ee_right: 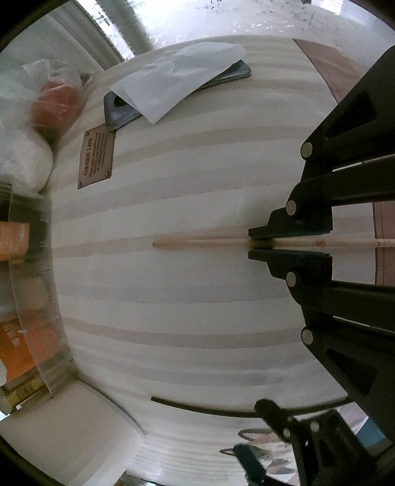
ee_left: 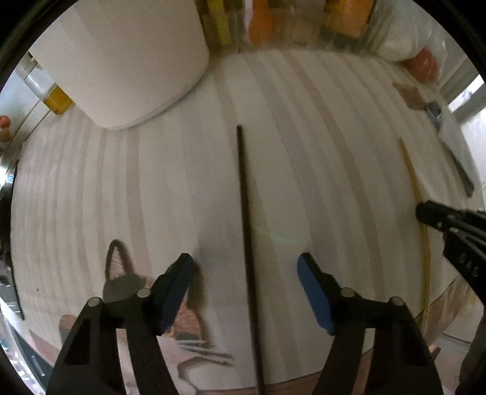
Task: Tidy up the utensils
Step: 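Grasp the last dark chopstick with the left tool while the right tool grasps a wooden chopstick, then lift both chopsticks up and insert them into the holder slots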
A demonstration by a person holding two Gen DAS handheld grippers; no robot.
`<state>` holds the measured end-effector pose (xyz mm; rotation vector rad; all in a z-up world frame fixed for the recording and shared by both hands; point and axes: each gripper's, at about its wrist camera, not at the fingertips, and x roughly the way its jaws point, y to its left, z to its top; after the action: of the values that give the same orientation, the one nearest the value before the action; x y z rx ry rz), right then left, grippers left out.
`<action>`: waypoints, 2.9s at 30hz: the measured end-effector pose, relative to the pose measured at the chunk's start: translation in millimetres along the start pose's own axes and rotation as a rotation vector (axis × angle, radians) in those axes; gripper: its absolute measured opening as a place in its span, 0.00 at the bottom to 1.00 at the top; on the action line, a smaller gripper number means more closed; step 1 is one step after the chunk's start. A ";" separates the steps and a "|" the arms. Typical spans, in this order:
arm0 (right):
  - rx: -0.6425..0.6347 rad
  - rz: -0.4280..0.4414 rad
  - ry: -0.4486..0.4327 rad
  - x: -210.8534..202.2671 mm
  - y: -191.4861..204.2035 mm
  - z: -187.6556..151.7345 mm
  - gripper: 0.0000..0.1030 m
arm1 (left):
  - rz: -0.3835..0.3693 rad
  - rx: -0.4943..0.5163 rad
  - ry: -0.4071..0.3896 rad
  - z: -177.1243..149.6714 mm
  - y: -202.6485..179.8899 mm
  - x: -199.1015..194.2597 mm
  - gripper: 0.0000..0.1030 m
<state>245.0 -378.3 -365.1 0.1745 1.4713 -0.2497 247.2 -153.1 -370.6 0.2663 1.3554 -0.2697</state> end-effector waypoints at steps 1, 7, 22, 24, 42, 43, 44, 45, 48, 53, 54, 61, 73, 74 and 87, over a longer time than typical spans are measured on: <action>0.003 -0.003 0.000 -0.7 2.5 -0.7 0.07 | -0.022 0.004 -0.005 -0.5 0.2 0.0 0.47; -0.004 0.030 0.017 2.5 34.3 7.6 0.07 | -0.004 -0.011 -0.024 -4.3 18.8 -5.2 0.04; -0.163 0.155 0.107 15.4 113.4 30.6 0.07 | -0.007 -0.202 0.026 -22.0 113.8 -8.2 0.05; -0.174 0.151 0.123 14.4 119.2 36.4 0.07 | -0.011 -0.202 0.031 -22.4 120.6 -8.4 0.06; -0.188 0.126 0.081 8.2 172.3 29.1 0.07 | -0.005 -0.173 0.002 -2.4 94.2 -5.1 0.03; -0.176 0.148 0.075 8.2 170.2 28.4 0.06 | -0.010 -0.163 -0.014 -2.2 91.7 -12.6 0.03; -0.155 0.181 0.067 5.5 166.8 26.7 0.06 | -0.023 -0.161 -0.026 -2.1 90.4 -18.8 0.03; -0.146 0.201 0.060 2.7 164.1 26.4 0.06 | -0.031 -0.162 -0.034 -1.9 90.1 -23.9 0.03; -0.115 0.252 0.016 -12.1 157.3 24.6 0.06 | -0.055 -0.171 -0.075 -1.7 91.9 -45.4 0.03; -0.075 0.314 -0.066 -38.9 150.3 23.0 0.06 | -0.078 -0.187 -0.147 1.8 94.1 -80.8 0.03; -0.068 0.327 -0.080 -45.0 149.9 23.0 0.06 | -0.080 -0.190 -0.164 2.3 94.6 -88.1 0.03; -0.058 0.412 -0.211 -101.8 145.5 41.5 0.06 | -0.113 -0.193 -0.334 26.8 99.6 -157.5 0.03; -0.042 0.506 -0.576 -255.1 129.7 120.8 0.06 | -0.143 -0.161 -0.634 88.9 108.5 -282.3 0.02; -0.040 0.505 -0.607 -268.6 128.7 130.9 0.06 | -0.144 -0.158 -0.654 94.6 109.7 -293.0 0.02; -0.040 0.513 -0.808 -334.5 167.3 223.6 0.06 | -0.030 -0.169 -0.784 154.7 149.5 -358.3 0.02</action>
<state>477.9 -257.2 -17.3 0.3619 0.5957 0.1256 371.6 -52.4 15.5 -0.0129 0.6000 -0.2461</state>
